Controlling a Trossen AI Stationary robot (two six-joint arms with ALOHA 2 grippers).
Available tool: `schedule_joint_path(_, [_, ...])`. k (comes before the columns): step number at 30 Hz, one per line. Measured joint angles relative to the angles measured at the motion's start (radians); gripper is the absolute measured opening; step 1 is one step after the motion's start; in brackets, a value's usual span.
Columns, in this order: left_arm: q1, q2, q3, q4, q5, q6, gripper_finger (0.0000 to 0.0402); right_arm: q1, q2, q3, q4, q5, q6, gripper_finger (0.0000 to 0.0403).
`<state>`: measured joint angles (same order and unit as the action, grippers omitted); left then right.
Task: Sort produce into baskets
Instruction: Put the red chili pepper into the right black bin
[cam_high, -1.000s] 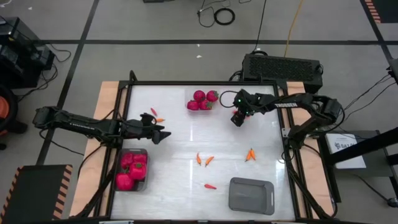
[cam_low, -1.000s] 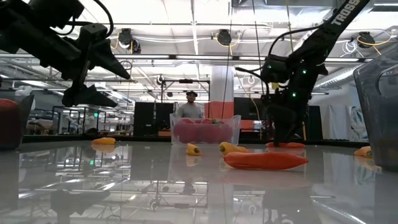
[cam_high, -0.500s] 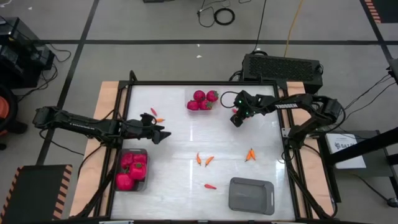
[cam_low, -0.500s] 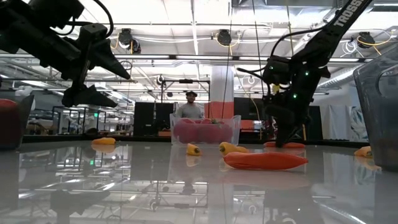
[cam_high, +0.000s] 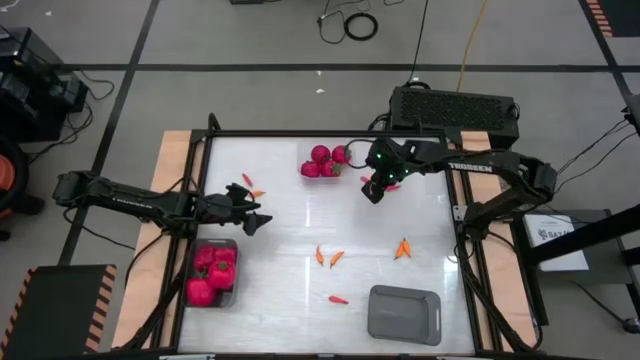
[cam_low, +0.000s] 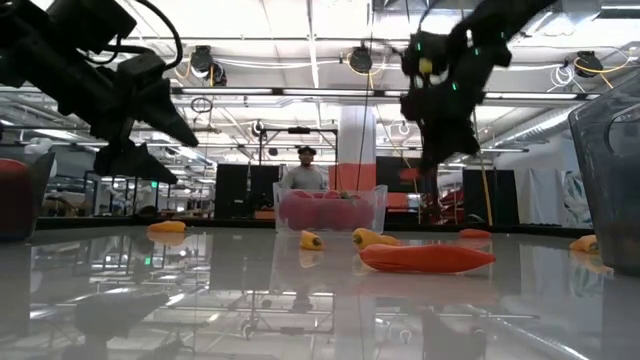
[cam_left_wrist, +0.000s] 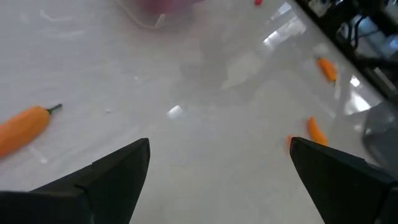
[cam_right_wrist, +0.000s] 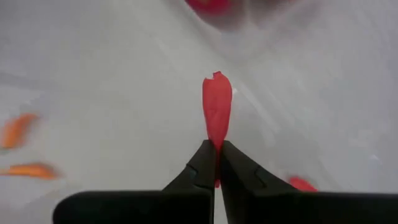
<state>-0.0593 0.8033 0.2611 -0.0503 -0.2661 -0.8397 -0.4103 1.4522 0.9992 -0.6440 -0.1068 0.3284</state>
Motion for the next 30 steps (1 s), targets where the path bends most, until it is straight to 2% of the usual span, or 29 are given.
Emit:
schedule_joint_path(7, [0.000, 0.008, 0.000, -0.006, 0.000, 0.150, 0.0390, 0.241, -0.027, 0.187, -0.168, -0.006, 0.165, 0.0002])
schedule_joint_path(11, [0.000, 0.011, 0.000, -0.005, -0.001, 0.221, 0.0390, 0.413, -0.028, 0.259, -0.230, -0.077, 0.289, 0.0002])
schedule_joint_path(15, [0.000, 0.011, 0.000, -0.004, -0.001, 0.252, 0.0390, 0.581, -0.028, 0.271, -0.234, -0.138, 0.471, 0.0002])
schedule_joint_path(24, [0.000, 0.016, 0.000, -0.004, 0.000, 0.275, 0.0390, 0.877, -0.007, 0.271, -0.238, -0.125, 0.880, 0.0002])
schedule_joint_path(30, [0.000, 0.016, 0.000, -0.002, -0.001, 0.278, 0.0390, 1.037, 0.043, 0.271, -0.239, -0.081, 1.046, 0.0016])
